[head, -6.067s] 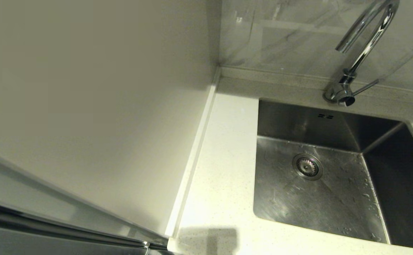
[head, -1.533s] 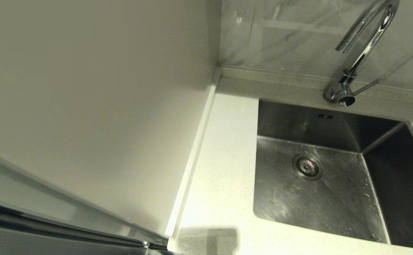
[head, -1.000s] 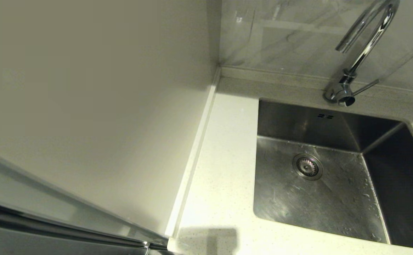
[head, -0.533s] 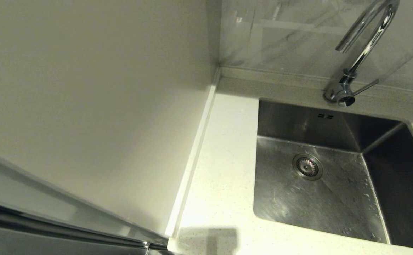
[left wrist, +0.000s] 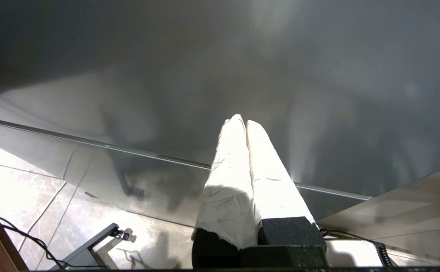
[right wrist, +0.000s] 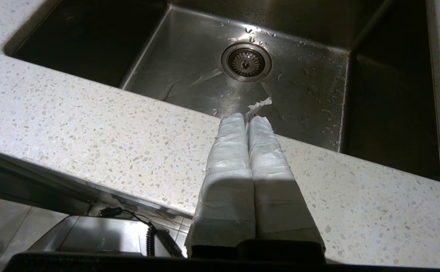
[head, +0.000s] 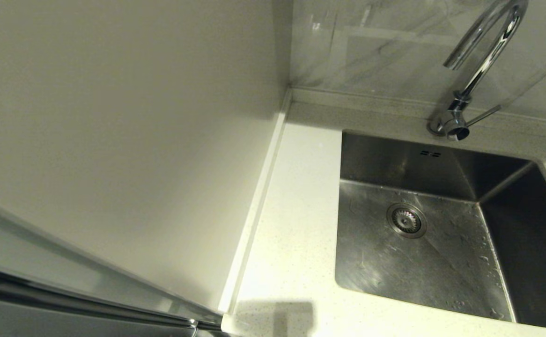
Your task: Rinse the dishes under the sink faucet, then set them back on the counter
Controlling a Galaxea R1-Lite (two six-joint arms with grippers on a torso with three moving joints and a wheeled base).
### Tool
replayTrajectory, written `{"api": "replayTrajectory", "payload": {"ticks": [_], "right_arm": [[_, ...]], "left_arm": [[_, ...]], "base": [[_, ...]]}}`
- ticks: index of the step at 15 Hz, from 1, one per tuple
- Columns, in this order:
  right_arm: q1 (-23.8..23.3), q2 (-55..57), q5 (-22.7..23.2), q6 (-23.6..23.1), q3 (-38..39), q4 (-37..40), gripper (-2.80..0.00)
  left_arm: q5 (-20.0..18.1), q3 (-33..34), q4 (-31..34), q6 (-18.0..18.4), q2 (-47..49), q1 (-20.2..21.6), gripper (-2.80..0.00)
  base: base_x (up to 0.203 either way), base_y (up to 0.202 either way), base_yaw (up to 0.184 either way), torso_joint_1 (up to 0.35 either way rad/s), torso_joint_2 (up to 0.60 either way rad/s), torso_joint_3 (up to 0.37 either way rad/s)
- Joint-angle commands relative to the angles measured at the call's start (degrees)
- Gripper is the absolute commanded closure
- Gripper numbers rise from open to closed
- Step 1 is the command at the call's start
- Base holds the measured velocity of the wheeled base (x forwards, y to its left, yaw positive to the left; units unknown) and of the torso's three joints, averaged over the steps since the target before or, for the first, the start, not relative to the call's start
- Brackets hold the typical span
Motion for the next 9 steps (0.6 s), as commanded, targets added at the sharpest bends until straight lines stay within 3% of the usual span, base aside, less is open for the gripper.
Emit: {"api": "replayTrajectory", "payload": {"ticks": [1,9], "right_arm": [[0.01,0.02,0.01,-0.05,0.01,0.02,0.0],[0.01,0.02,0.01,-0.05,0.01,0.02,0.0]], "left_arm": [[0.0,0.0,-0.04,-0.04,-0.18,0.02,0.0],[0.0,0.0,-0.04,-0.04,-0.18,0.02,0.0]], "base": [[0.0,0.0,0.0,0.0,0.0,0.0],[0.0,0.0,0.0,0.0,0.0,0.0]]}}
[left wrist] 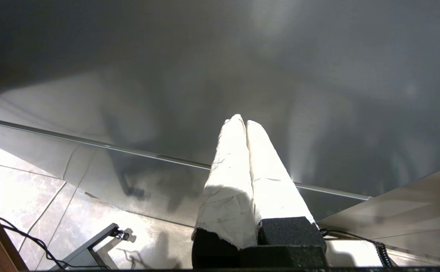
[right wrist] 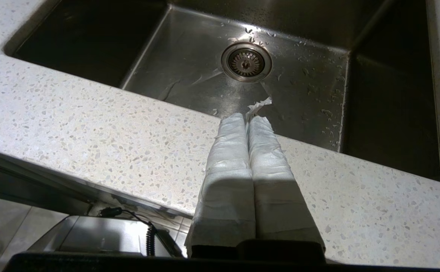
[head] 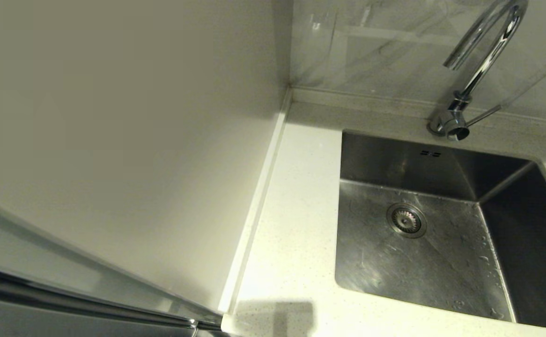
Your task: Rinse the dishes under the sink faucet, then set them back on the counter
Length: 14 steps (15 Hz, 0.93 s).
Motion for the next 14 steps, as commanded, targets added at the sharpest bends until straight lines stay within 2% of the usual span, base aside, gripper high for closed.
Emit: {"api": "replayTrajectory", "payload": {"ticks": [1,14], "right_arm": [[0.01,0.02,0.0,-0.02,0.01,0.02,0.0],[0.01,0.02,0.0,-0.02,0.01,0.02,0.0]], "left_arm": [[0.06,0.0,-0.02,-0.04,-0.18,0.0,0.0],[0.03,0.0,-0.02,-0.04,-0.18,0.02,0.0]], "base": [[0.0,0.0,0.0,0.0,0.0,0.0],[0.0,0.0,0.0,0.0,0.0,0.0]]}}
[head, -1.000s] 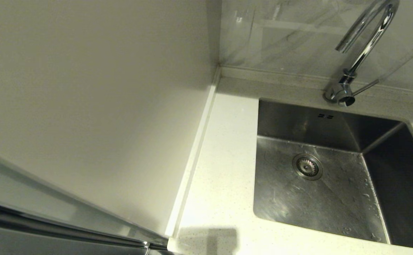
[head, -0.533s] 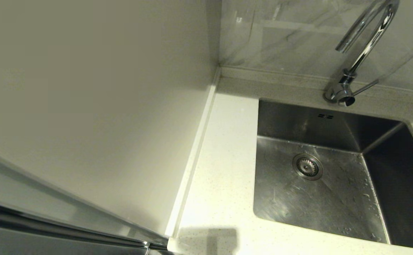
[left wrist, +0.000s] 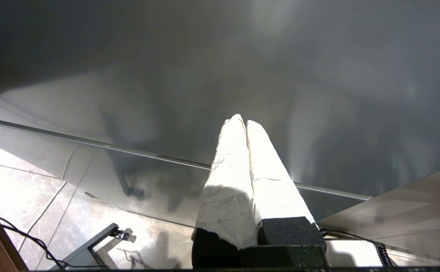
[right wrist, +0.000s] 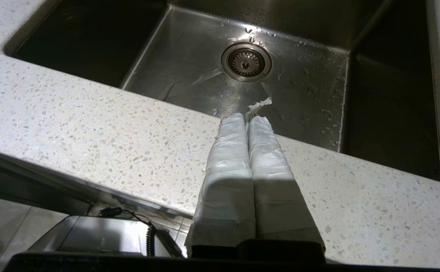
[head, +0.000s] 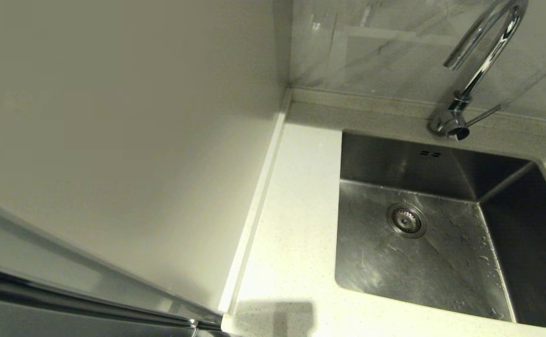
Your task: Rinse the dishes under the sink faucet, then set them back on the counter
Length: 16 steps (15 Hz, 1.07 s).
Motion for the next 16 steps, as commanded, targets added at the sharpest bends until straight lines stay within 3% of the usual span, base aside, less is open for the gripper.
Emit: {"api": "replayTrajectory", "payload": {"ticks": [1,16], "right_arm": [[0.01,0.02,0.02,-0.05,0.01,0.02,0.0],[0.01,0.02,0.02,-0.05,0.01,0.02,0.0]], "left_arm": [[0.02,0.0,-0.02,-0.03,-0.18,-0.05,0.0],[0.0,0.0,-0.02,-0.03,-0.18,0.02,0.0]], "base": [[0.0,0.0,0.0,0.0,0.0,0.0],[0.0,0.0,0.0,0.0,0.0,0.0]]}}
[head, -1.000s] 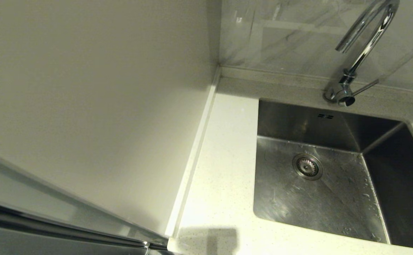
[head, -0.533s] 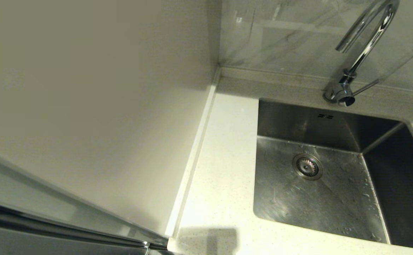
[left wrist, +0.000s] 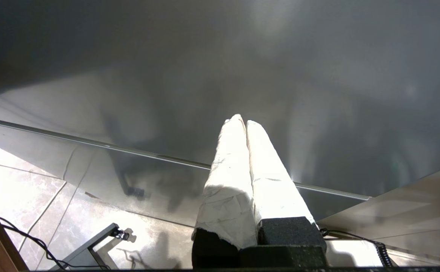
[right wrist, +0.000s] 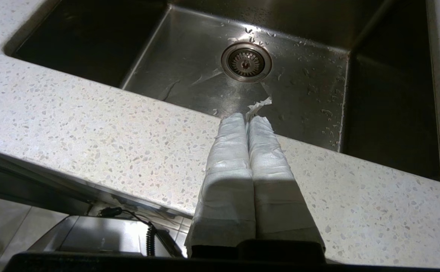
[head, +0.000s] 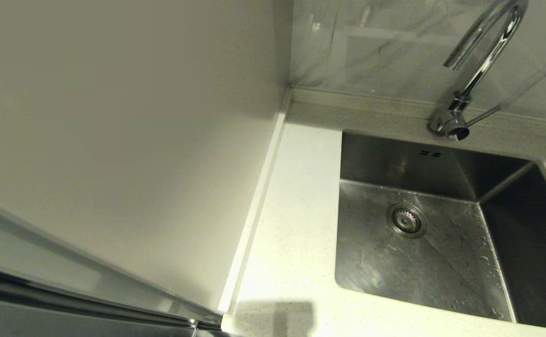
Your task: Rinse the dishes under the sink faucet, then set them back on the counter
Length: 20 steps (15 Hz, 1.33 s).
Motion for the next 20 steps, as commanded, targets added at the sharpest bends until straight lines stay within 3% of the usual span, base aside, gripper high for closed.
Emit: {"api": "replayTrajectory", "payload": {"ticks": [1,20], "right_arm": [[0.01,0.02,0.0,-0.02,0.01,0.02,0.0],[0.01,0.02,0.0,-0.02,0.01,0.02,0.0]], "left_arm": [[0.0,0.0,-0.04,-0.04,-0.18,-0.09,0.0],[0.0,0.0,-0.04,-0.04,-0.18,0.0,0.0]], "base": [[0.0,0.0,0.0,0.0,0.0,0.0],[0.0,0.0,0.0,0.0,0.0,0.0]]}}
